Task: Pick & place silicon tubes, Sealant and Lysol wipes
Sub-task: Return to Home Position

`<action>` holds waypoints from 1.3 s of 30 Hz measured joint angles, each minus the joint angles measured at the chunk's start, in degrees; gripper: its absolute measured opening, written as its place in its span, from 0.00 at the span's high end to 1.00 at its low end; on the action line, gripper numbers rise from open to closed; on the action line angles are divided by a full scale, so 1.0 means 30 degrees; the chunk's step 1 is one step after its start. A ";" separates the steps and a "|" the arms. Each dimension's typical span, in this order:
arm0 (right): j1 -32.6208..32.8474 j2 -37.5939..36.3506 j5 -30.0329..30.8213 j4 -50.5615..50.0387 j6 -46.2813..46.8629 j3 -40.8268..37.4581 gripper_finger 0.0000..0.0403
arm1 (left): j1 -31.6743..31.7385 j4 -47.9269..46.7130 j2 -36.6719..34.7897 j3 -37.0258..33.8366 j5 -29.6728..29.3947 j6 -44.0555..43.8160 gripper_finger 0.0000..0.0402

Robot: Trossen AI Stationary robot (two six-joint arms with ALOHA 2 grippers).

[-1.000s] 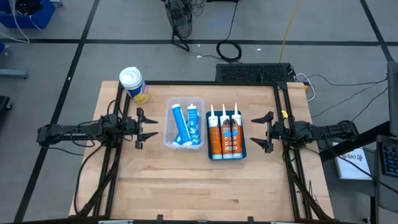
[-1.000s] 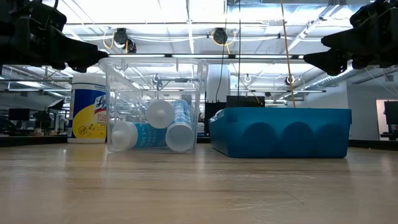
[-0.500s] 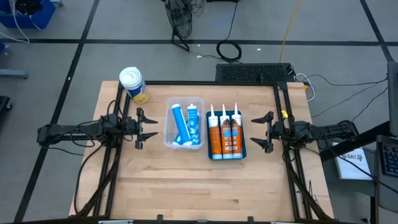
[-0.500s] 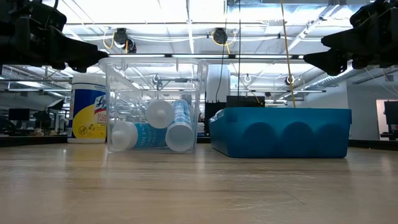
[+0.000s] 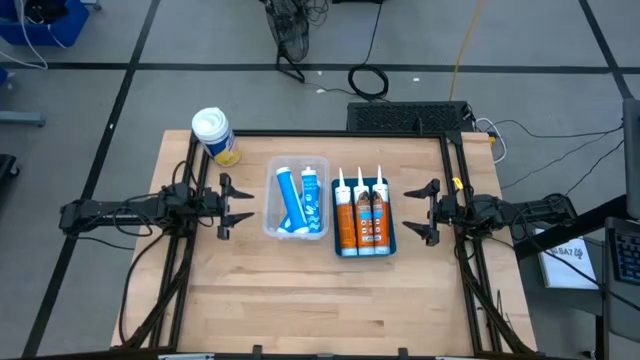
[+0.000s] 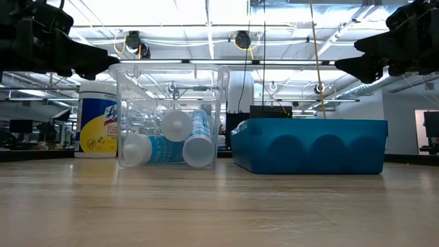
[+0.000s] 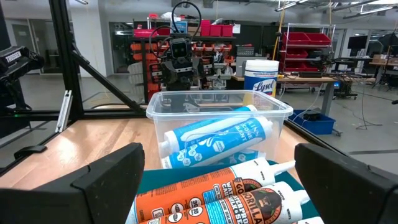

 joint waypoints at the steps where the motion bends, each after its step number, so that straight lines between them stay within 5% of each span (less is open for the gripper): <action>1: 0.0005 0.0000 -0.0002 0.0000 0.0005 0.0000 0.03 | 0.0003 -0.0004 0.0003 0.0000 0.0000 0.0000 0.43; 39: 0.0003 0.0000 -0.0002 0.0000 0.0002 0.0000 0.03 | 0.0000 -0.0002 0.0001 0.0000 0.0000 0.0007 0.42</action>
